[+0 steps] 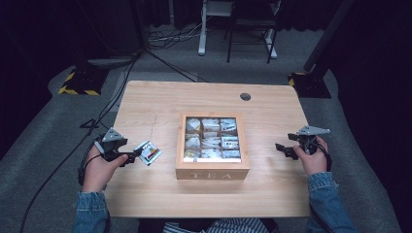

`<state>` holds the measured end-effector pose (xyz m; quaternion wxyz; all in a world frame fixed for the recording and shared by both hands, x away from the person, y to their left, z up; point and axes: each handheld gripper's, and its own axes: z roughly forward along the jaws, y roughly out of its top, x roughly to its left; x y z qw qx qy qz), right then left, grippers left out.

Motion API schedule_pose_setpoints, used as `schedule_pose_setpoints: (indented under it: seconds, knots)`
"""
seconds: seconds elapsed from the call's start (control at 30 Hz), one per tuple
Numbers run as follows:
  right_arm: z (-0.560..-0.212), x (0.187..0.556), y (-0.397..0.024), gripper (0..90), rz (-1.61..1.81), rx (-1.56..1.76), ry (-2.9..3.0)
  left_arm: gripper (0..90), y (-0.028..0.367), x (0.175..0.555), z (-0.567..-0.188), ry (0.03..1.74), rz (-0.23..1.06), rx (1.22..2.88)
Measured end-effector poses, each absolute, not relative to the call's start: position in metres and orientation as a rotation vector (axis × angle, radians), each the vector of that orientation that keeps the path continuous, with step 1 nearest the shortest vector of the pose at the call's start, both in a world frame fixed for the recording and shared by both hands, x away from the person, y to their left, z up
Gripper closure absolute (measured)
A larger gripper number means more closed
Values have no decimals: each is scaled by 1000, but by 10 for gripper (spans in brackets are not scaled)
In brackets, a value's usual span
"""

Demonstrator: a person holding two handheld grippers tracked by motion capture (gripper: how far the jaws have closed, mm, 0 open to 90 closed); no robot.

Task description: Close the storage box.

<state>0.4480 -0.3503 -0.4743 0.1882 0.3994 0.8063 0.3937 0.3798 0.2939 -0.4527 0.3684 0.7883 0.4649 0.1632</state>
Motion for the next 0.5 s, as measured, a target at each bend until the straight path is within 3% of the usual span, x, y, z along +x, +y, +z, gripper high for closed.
schedule_pose_setpoints:
  seconds: [0.5]
  knots:
    - [-499, 451, -354, 163, 1040, 1140, 2314, 239, 293, 387, -466, 1211, 387, 2065]
